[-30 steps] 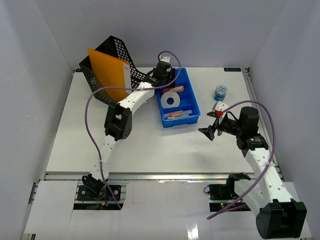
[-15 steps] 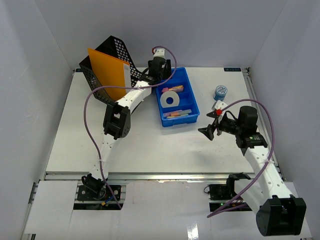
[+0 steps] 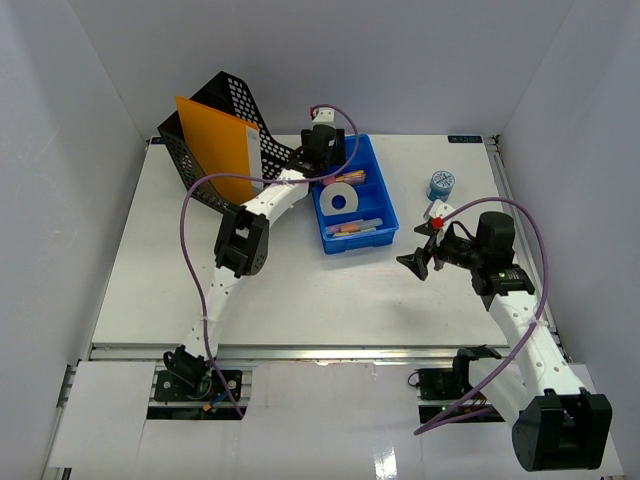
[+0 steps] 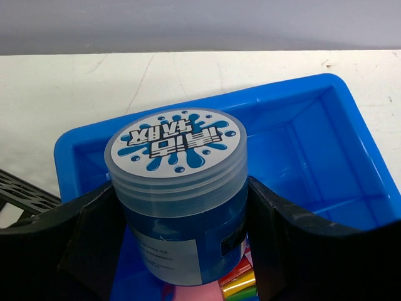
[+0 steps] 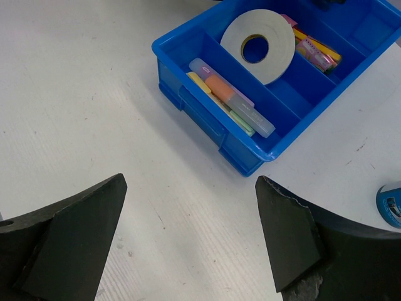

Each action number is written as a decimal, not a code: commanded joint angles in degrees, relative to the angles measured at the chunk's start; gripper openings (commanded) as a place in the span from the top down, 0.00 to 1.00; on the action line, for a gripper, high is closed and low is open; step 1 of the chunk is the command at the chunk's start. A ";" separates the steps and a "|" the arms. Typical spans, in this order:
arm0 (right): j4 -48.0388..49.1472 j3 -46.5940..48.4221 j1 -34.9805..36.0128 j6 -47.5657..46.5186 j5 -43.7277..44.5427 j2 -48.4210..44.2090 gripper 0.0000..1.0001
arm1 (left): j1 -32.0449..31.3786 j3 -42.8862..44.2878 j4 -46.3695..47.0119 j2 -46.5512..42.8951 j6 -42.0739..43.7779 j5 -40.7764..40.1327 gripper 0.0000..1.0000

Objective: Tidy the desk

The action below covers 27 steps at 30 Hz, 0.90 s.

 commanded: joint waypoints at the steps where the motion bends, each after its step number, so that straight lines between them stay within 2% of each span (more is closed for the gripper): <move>1: 0.30 1.68 -0.51 0.44 -0.21 -0.22 0.10 | 0.19 2.07 0.16 -2.39 0.11 -1.44 0.50; 6: 0.39 1.40 -1.26 0.36 -0.59 -0.72 0.10 | 0.19 2.15 -0.75 -4.14 0.06 -0.77 0.28; 12: 0.39 1.15 -2.34 0.36 -1.02 -1.00 0.10 | 0.19 2.15 -1.89 -6.42 0.30 -0.76 0.16; 16: 0.39 0.91 -3.73 0.45 -1.50 -1.15 0.10 | 0.17 2.48 -3.01 -8.45 0.49 -0.82 0.11; 22: 0.39 0.75 -5.54 0.52 -2.19 -1.10 0.10 | 0.17 2.51 -4.16 -10.99 0.73 -0.33 0.11; 27: 1.32 0.69 -6.33 1.77 -0.96 0.07 0.10 | 0.15 0.47 -4.34 -15.59 -2.19 5.46 0.12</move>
